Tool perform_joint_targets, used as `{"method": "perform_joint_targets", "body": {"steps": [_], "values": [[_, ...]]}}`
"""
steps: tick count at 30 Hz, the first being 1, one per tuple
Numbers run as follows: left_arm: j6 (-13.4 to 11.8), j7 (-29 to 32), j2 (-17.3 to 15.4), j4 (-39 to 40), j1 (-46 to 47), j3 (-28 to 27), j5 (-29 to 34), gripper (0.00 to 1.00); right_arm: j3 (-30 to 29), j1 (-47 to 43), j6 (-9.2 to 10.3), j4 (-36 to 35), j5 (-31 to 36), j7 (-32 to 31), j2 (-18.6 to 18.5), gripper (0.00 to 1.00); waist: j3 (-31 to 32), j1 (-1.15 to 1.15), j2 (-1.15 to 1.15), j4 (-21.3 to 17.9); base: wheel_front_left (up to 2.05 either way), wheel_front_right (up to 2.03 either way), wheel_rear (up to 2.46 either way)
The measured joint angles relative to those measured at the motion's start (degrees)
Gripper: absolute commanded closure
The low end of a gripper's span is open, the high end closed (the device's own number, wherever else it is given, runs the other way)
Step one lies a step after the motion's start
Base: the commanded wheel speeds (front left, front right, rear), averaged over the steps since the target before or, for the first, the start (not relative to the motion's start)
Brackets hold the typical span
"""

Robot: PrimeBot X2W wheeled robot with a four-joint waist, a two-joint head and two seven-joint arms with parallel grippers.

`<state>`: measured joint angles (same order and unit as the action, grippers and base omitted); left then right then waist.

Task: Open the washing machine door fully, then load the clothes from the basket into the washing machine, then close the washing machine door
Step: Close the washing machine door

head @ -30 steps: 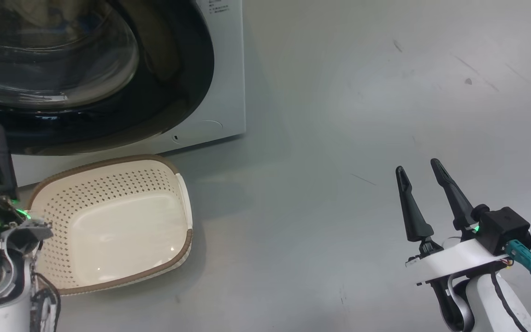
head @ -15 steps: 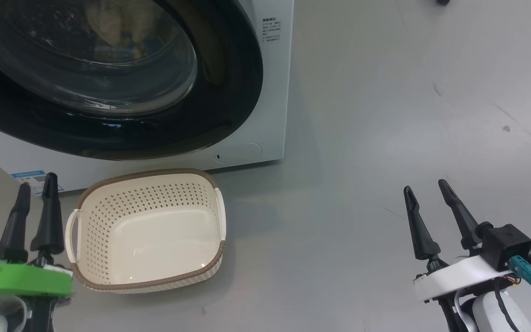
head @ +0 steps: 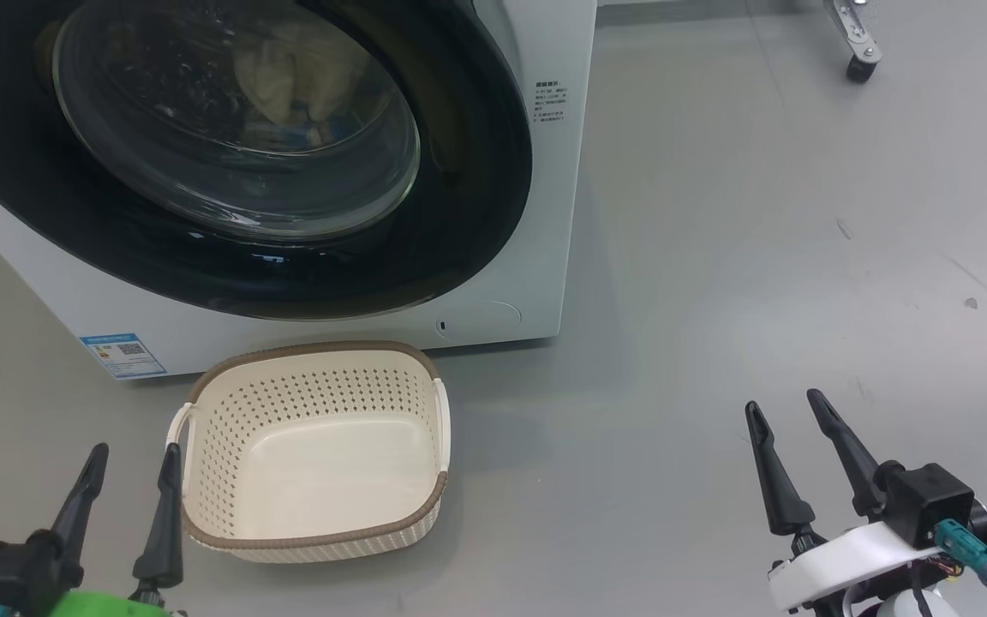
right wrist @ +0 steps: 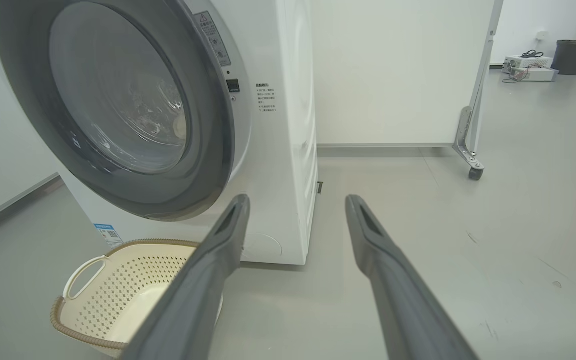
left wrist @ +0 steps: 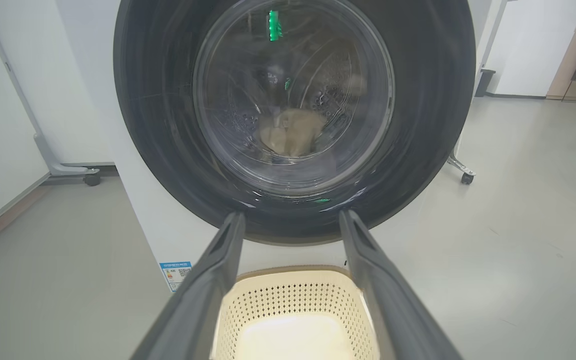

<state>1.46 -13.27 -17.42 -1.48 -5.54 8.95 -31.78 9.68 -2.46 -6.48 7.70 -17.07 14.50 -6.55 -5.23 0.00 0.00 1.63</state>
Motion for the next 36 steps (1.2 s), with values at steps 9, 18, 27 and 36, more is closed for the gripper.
{"method": "perform_joint_targets", "body": {"steps": [9, 18, 27, 36], "values": [[-4.1, -0.5, 2.4, -0.3, -3.3, 0.5, 2.8, 0.00, 1.2, -2.5, 0.00, 1.0, 0.0, 0.0, 0.7, 0.00, 2.4, 0.00, 0.00, -0.3, 0.00, 0.00, 0.00], [-4.9, -0.9, 3.9, 0.4, -4.0, 0.5, 4.0, 0.00, 1.1, -3.5, 0.08, 0.7, 0.1, 0.0, 0.6, 0.00, 3.6, 0.00, 0.00, -0.8, 0.00, 0.00, 0.00], [-5.5, -1.0, 4.7, 0.9, -5.3, 0.4, 4.8, 0.00, 1.1, -4.0, 0.13, 0.2, 0.1, 0.0, 0.7, 0.00, 4.2, 0.00, 0.00, -1.1, 0.00, 0.00, 0.00], [-5.7, -1.0, 5.4, 2.0, -5.4, 0.1, 5.3, 0.00, 1.1, -4.1, 0.15, -0.3, 0.1, 0.0, 0.7, 0.00, 4.1, 0.00, 0.00, -1.1, 0.00, 0.00, 0.00]]}}
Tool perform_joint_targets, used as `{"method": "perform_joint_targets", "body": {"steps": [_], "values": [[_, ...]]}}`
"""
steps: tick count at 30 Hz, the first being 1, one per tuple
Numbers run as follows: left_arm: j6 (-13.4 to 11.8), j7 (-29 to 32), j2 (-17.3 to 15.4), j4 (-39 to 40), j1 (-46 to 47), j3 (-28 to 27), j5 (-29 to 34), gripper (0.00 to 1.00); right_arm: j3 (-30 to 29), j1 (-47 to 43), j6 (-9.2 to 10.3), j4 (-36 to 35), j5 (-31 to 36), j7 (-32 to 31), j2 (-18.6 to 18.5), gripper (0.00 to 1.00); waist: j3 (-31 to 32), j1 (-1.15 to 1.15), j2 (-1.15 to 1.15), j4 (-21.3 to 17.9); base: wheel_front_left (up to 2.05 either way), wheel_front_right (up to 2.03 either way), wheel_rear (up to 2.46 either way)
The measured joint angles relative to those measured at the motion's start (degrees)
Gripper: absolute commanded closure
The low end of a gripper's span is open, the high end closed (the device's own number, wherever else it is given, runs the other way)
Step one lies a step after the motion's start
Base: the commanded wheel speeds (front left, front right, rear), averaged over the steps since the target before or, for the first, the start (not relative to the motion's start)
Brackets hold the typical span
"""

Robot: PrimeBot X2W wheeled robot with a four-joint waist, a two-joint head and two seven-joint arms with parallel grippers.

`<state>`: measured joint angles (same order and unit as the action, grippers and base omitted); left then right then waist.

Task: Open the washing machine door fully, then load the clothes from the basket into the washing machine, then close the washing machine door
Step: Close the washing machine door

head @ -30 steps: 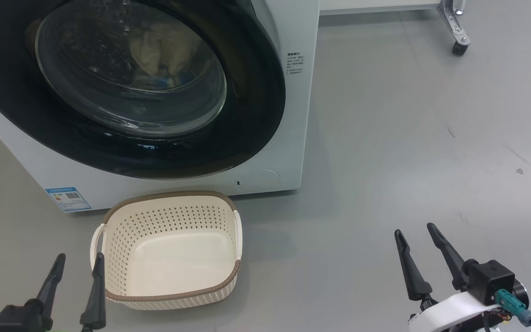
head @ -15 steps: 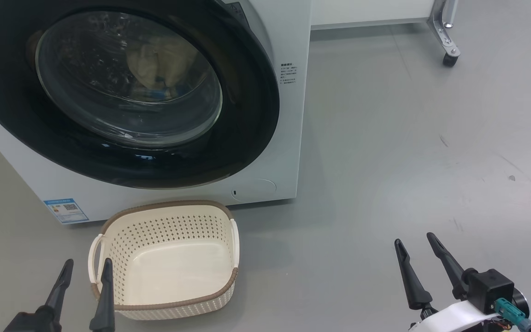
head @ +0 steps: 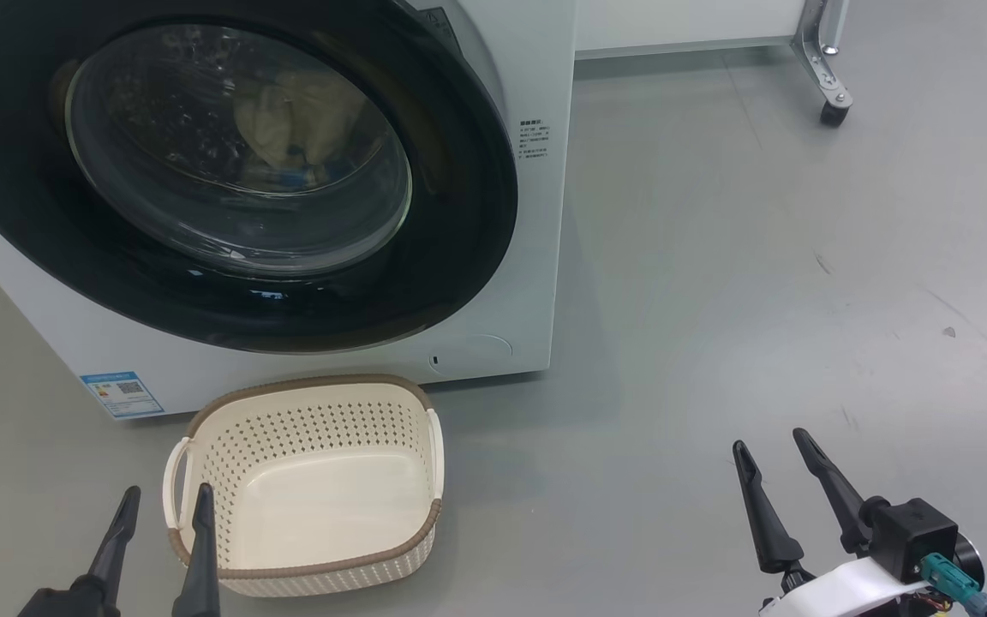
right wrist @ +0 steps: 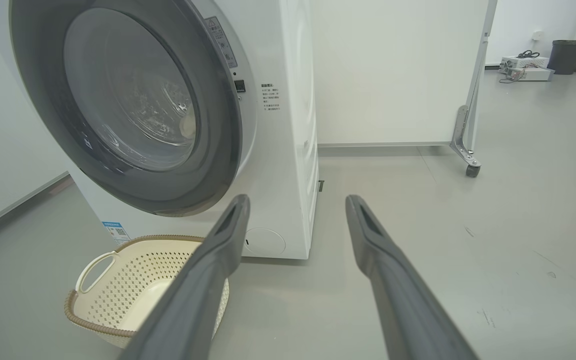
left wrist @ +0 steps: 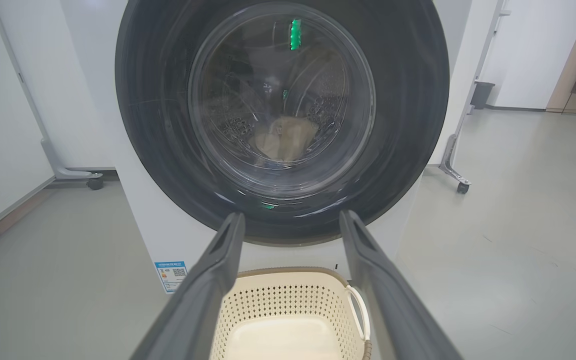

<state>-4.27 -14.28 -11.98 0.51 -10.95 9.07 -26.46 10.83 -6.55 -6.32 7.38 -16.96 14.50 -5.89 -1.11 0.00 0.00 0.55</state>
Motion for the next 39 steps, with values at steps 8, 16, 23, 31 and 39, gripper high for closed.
{"method": "perform_joint_targets", "body": {"steps": [8, 16, 23, 31, 39], "values": [[0.0, 0.0, 0.2, 0.4, -0.2, -0.5, 0.4, 0.00, -0.1, 0.0, 0.02, -0.3, 0.0, 0.0, 0.0, 1.00, -0.4, 0.00, 0.00, -0.1, 0.00, 0.00, 0.00], [0.0, 0.0, 0.6, 1.3, -0.2, -0.8, 0.8, 0.00, -0.4, -0.1, 0.52, -0.4, 0.0, 0.0, -0.1, 1.00, -0.7, 0.00, 0.00, -0.1, 0.00, 0.00, 0.00], [0.0, 0.0, 0.9, 2.0, -0.2, 0.1, 1.4, 0.00, -0.9, -0.1, 0.71, -0.6, 0.0, -0.1, -1.1, 1.00, -1.2, 0.00, 0.00, 0.5, 0.00, 0.00, 0.00], [0.5, 0.0, 1.9, 2.4, 0.1, 1.1, 2.8, 0.00, -1.6, 0.2, 0.91, -1.2, 0.0, -1.3, -3.1, 1.00, -2.3, 0.00, 0.00, 2.9, 0.00, 0.00, 0.00], [1.2, 0.0, 3.9, 3.1, 2.6, 2.7, 3.5, 0.00, -2.1, 4.6, 0.83, -1.3, 0.7, -3.1, -5.7, 1.00, -4.3, 0.00, 0.00, 7.4, 0.00, 0.00, 0.00]]}}
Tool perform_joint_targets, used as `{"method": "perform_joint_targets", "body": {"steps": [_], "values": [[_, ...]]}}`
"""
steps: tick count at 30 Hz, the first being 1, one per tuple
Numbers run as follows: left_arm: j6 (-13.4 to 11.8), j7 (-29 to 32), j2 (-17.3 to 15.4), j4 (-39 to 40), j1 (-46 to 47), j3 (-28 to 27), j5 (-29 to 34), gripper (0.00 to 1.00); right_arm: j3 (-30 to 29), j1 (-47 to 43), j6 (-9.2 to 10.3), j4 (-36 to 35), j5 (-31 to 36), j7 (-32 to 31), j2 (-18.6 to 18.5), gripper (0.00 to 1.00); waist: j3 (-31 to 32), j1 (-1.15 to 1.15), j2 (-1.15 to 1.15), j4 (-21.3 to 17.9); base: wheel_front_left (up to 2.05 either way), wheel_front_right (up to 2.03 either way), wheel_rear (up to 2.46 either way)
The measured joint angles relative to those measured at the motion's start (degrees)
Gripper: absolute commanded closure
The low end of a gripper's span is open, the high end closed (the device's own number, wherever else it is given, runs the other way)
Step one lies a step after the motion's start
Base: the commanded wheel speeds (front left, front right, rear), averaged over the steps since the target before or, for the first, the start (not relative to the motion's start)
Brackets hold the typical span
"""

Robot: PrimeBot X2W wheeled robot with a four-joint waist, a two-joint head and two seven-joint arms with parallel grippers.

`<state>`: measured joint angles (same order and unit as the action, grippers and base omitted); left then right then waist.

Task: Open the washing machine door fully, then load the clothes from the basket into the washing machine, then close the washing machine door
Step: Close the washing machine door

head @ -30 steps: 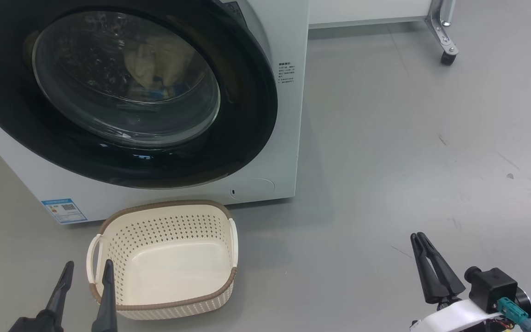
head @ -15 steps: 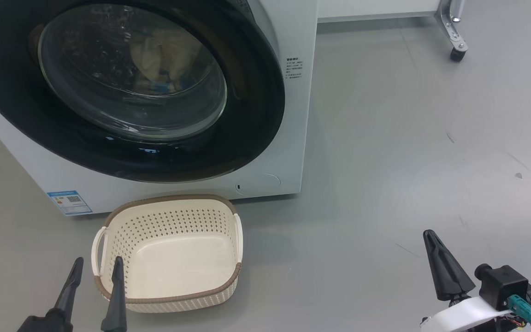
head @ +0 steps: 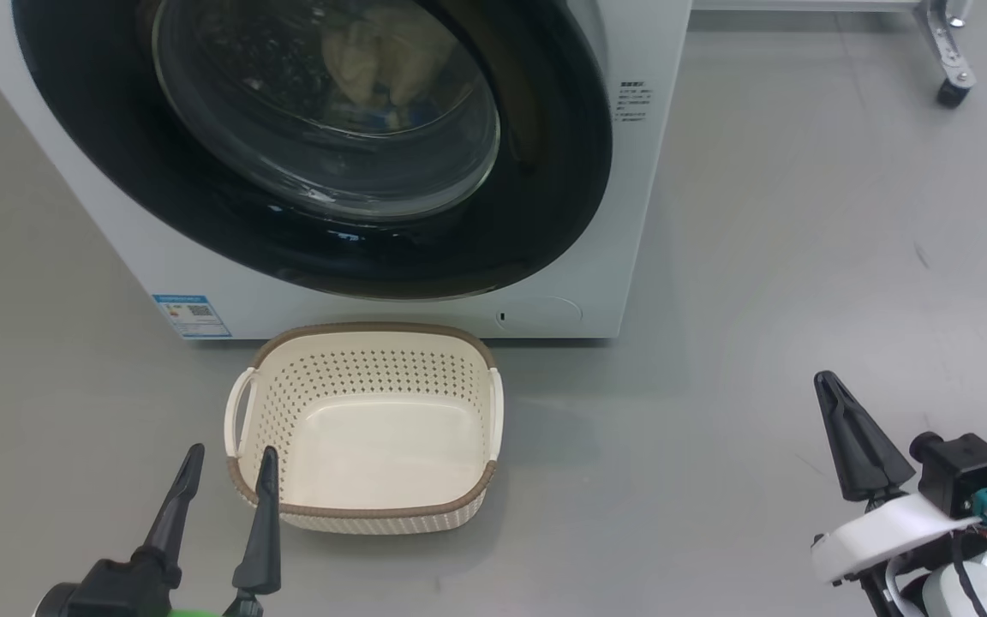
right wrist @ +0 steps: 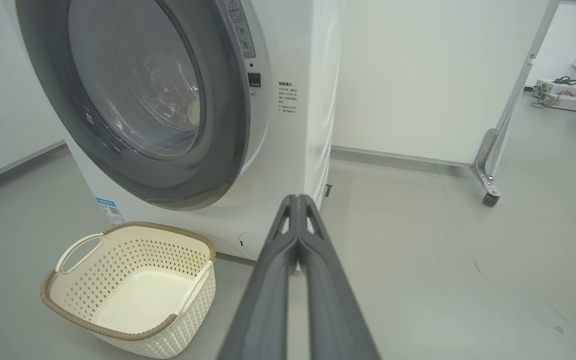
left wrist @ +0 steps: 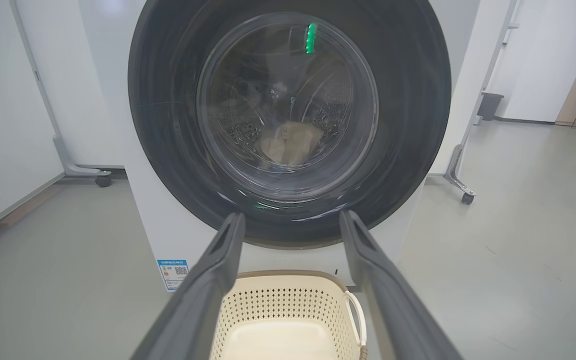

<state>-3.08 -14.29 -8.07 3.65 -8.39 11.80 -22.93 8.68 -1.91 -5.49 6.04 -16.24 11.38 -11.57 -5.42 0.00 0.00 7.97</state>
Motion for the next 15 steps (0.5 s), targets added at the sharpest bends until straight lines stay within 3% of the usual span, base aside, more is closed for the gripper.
{"method": "perform_joint_targets", "body": {"steps": [15], "values": [[1.5, -0.2, 2.4, -0.1, 3.6, 1.8, 1.1, 0.00, 1.3, 12.9, -0.97, 1.5, 0.2, -3.9, -2.3, 1.00, -3.5, 0.00, 0.00, 10.1, 0.00, 0.00, 0.00]]}}
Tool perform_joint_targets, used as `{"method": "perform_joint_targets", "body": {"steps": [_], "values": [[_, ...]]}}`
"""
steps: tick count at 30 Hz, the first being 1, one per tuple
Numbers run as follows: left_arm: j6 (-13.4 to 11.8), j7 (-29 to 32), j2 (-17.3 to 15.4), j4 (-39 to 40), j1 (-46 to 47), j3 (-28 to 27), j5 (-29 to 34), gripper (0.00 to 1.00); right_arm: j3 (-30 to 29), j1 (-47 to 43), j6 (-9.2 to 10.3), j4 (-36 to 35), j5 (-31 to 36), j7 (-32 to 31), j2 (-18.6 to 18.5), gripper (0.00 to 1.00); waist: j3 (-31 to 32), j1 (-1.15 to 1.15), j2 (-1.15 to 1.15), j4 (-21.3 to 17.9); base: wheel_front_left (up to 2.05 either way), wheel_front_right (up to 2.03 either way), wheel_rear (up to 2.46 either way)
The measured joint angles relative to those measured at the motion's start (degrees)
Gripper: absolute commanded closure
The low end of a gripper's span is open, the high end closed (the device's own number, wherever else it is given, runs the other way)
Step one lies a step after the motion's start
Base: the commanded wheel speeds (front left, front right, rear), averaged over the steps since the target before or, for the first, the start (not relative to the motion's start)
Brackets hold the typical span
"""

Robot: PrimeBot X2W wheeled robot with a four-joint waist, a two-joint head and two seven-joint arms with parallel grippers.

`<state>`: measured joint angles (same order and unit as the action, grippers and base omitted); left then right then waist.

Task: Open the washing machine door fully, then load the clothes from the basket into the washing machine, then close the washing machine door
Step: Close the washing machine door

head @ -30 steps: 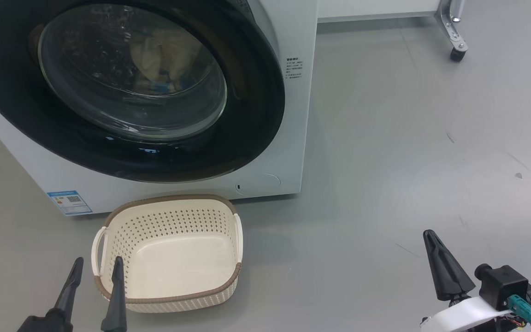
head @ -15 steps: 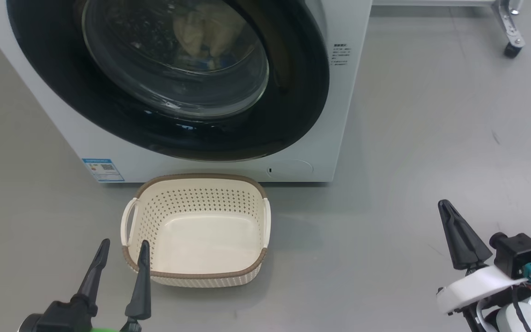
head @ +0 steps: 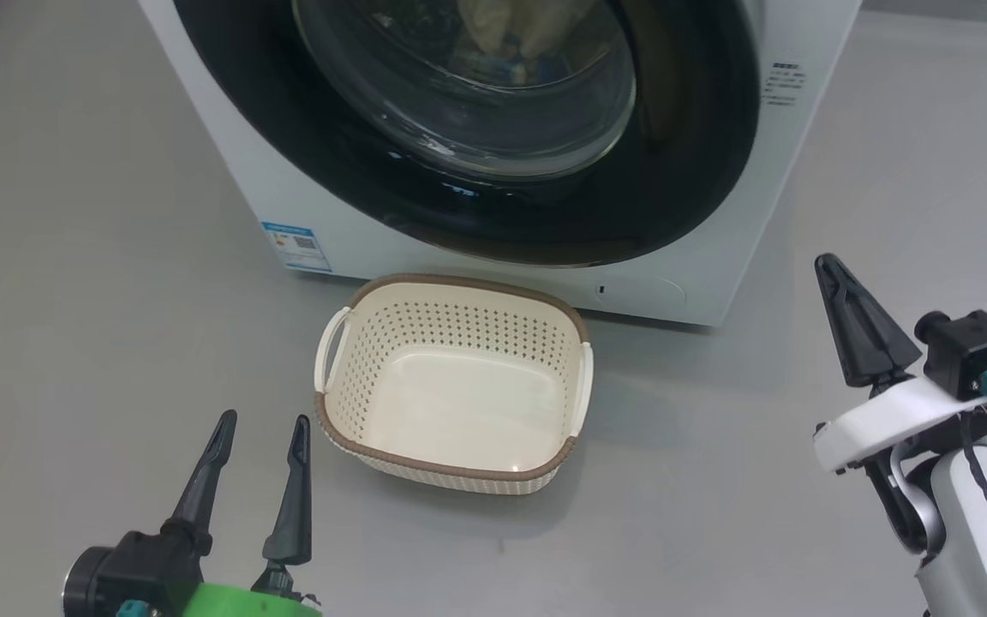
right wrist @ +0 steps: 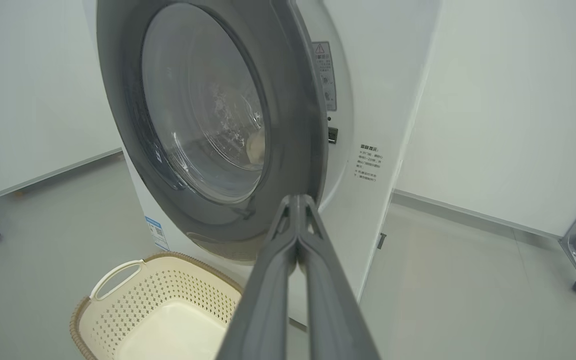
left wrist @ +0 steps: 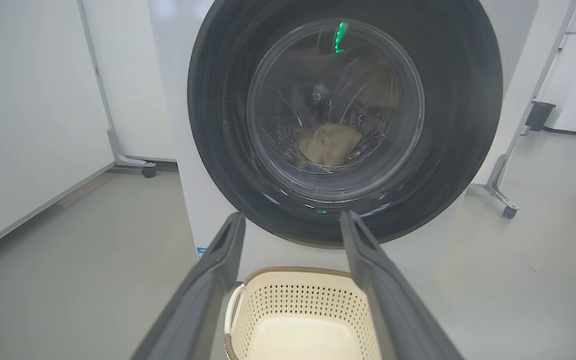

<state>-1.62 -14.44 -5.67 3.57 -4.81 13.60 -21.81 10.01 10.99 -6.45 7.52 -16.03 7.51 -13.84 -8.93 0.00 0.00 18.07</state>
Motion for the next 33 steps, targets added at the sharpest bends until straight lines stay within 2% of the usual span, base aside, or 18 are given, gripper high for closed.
{"method": "perform_joint_targets", "body": {"steps": [18, 26, 33], "values": [[1.4, 0.0, 2.7, 0.1, 3.8, 1.2, 0.2, 0.00, 1.3, 16.0, -0.52, 7.9, -1.1, -4.9, -1.5, 1.00, -5.9, 0.00, 0.00, 10.6, 0.00, 0.00, 0.00], [1.5, 0.0, 2.9, -0.4, 4.8, 0.9, 0.2, 0.00, 1.0, 21.7, -0.52, 13.0, -1.9, -5.7, -2.9, 1.00, -8.1, 0.00, 0.00, 13.5, 0.00, 0.00, 0.00], [1.5, 0.0, 3.0, -0.8, 4.8, 0.8, 0.2, 0.00, 1.1, 25.0, -0.53, 16.2, -2.1, -5.7, -3.6, 1.00, -8.4, 0.00, 0.00, 14.3, 0.00, 0.00, 0.00]]}}
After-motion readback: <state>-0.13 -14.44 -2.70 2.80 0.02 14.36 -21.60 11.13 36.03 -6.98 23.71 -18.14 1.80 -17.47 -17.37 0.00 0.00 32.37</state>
